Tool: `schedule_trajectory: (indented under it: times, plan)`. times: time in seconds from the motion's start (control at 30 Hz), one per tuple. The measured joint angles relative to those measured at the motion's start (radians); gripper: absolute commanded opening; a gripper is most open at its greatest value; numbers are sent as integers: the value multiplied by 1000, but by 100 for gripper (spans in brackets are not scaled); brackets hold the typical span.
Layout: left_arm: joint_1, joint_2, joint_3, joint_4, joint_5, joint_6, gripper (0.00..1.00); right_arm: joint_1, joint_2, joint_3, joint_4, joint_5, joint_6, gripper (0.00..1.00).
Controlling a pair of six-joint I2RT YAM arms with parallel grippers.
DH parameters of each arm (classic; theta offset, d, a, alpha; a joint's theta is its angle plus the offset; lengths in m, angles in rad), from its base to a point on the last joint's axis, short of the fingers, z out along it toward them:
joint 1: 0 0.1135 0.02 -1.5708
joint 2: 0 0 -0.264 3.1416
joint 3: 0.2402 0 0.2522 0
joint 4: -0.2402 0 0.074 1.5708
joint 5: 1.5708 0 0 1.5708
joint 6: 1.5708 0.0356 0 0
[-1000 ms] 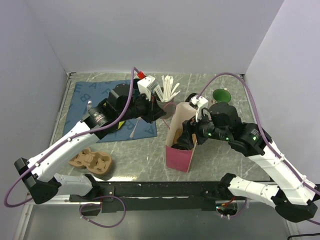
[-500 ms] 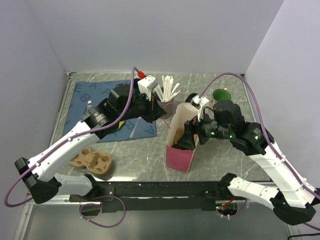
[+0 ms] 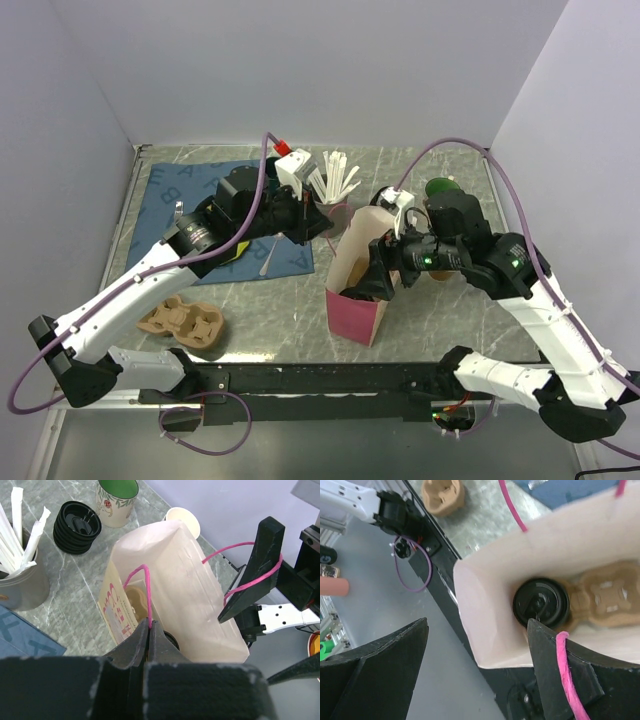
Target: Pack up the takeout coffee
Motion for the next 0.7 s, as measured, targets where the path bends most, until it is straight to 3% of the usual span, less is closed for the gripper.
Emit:
schedule_trajectory:
  times: [0.3,0.7]
  plan:
    - [-2,0,10,-6,-7,21,1,-20,27,106,-233,25,-14,85]
    - [-2,0,10,-5,5,21,1,-20,70,178,-327,-21,-21,85]
